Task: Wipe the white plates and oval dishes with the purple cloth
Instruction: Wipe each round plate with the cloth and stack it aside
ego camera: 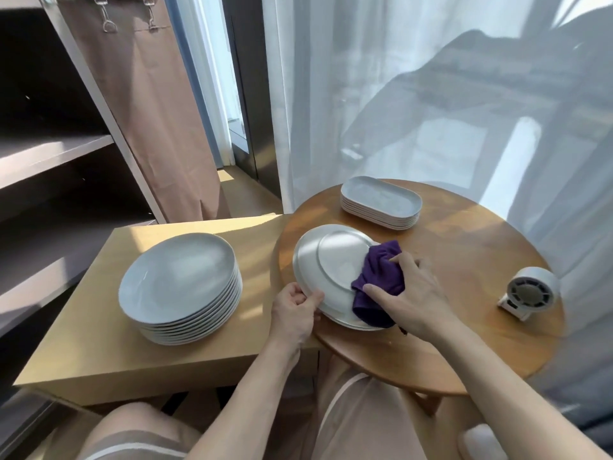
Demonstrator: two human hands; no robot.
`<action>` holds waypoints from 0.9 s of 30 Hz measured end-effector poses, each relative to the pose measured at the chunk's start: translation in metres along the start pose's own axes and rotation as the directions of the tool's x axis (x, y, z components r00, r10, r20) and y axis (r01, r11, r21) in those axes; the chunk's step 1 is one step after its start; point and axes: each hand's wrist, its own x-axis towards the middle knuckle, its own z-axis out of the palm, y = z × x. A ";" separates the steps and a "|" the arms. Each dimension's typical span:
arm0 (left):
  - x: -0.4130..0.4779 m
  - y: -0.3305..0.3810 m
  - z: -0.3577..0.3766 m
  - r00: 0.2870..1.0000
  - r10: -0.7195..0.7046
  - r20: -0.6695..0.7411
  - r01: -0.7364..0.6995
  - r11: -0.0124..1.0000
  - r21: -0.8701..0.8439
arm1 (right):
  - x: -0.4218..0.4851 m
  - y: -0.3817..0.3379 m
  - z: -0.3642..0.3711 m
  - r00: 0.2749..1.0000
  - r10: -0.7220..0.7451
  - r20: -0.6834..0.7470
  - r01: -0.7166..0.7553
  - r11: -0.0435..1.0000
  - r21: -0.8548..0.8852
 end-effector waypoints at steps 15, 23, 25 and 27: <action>0.005 -0.005 -0.009 0.992 -0.022 0.124 0.034 0.994 -0.100 | -0.025 -0.048 0.040 0.860 -0.502 -0.091 0.502 0.864 -0.030; 0.006 -0.009 -0.009 0.993 -0.010 0.114 0.024 0.992 -0.122 | -0.002 -0.030 0.026 0.937 -0.335 -0.102 0.338 0.941 0.018; 0.007 -0.009 -0.010 0.994 -0.013 0.111 0.026 0.992 -0.121 | 0.004 -0.025 0.023 0.960 -0.246 -0.135 0.248 0.969 0.001; 0.008 -0.009 -0.010 0.993 -0.006 0.114 0.021 0.992 -0.125 | 0.011 -0.017 0.019 0.974 -0.165 -0.155 0.168 0.986 0.004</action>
